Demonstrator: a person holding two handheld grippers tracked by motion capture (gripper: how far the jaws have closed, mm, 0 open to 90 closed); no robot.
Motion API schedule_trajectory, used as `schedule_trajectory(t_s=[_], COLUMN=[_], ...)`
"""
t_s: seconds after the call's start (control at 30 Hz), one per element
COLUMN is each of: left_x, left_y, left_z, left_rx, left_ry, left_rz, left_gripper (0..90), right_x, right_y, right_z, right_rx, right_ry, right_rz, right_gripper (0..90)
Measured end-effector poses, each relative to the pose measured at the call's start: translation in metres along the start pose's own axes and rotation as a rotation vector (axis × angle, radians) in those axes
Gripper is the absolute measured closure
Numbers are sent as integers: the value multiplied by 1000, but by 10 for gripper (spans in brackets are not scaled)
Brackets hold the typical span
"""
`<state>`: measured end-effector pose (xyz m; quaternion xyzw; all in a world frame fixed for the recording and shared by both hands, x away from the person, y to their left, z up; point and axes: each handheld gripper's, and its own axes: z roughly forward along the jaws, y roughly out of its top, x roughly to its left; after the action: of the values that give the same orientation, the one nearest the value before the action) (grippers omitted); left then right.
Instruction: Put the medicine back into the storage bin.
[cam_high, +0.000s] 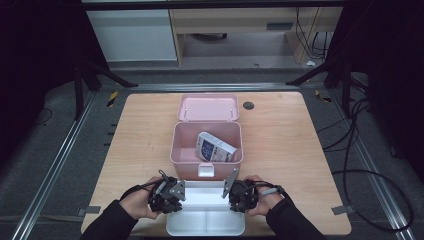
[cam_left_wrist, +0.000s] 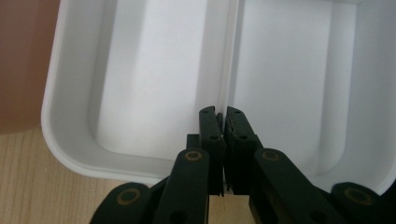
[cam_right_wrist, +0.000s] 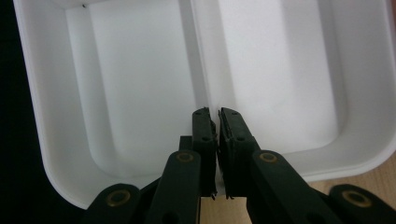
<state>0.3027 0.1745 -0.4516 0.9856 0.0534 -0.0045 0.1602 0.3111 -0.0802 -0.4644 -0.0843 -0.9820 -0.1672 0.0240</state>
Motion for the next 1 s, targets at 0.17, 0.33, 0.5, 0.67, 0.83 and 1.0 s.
schedule_trajectory(t_s=[0.17, 0.33, 0.5, 0.67, 0.83, 1.0], left_x=[-7, -10, -12, -10, -6, 8], left_y=[7, 13, 18, 22, 28, 32], left_z=[-10, -25, -39, -59, -81, -99], left_rx=[-5, -23, -42, -31, -26, -34], left_ry=[-3, -4, -7, -10, 8, 29], left_rz=[12, 22, 23, 33, 49, 59], left_gripper=[878, 878, 879, 882, 881, 882], right_x=[3, 8, 11, 12, 10, 2], right_y=[-3, -4, -1, 5, 12, 21], right_z=[-15, -34, -53, -69, -85, -106], right_rx=[-17, -44, -46, -68, -93, -109], right_ry=[5, 11, 4, 5, 0, -36], right_rz=[-9, -9, -22, -28, -42, -50], right_gripper=[853, 858, 859, 861, 865, 865])
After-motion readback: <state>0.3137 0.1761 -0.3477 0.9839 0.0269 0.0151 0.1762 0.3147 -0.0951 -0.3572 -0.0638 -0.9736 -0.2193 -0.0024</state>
